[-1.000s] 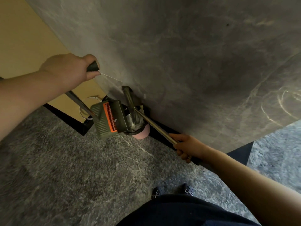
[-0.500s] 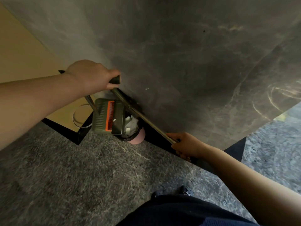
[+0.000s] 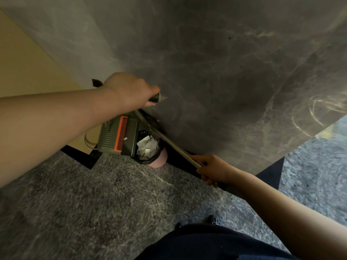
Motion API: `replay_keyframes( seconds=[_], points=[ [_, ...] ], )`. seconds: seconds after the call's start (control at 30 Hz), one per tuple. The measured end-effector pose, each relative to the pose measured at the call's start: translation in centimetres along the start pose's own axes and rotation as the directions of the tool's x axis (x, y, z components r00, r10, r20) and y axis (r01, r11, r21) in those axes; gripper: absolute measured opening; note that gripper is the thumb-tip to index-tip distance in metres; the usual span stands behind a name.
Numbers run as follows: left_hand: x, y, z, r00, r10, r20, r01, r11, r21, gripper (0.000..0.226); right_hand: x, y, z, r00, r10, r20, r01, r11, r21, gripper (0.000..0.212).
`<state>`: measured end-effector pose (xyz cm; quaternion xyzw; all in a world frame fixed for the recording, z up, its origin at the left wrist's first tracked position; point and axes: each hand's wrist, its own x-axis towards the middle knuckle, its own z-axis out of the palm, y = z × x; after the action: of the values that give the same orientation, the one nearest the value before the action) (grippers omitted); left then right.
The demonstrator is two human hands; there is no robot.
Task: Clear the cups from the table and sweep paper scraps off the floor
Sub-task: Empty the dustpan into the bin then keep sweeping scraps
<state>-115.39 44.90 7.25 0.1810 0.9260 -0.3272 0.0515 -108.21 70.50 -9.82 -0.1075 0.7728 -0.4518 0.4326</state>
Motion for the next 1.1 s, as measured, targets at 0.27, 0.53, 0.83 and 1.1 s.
replay_keyframes(
  seconds=[0.27,0.53,0.83,1.1],
  points=[
    [1.7,1.2,-1.9,1.0,0.027,0.017,-0.027,0.999,0.033,0.036,0.0,0.0,-0.1,1.0,-0.014,0.014,0.014,0.999,0.034,0.058],
    [0.2,0.0,-0.9,1.0,-0.018,0.018,0.018,0.999,-0.036,0.037,-0.4,0.4,0.0,1.0,-0.003,0.0,0.003,0.999,0.051,0.058],
    [-0.6,-0.8,-0.7,0.999,-0.047,-0.021,0.047,0.999,0.007,0.044,-0.3,0.6,0.1,1.0,-0.012,0.007,0.012,0.996,0.084,0.059],
    [-0.3,0.5,-0.3,1.0,-0.01,0.019,0.01,1.0,-0.018,0.043,-0.4,0.6,0.0,1.0,-0.004,0.011,0.003,0.998,0.065,0.06]
  ],
)
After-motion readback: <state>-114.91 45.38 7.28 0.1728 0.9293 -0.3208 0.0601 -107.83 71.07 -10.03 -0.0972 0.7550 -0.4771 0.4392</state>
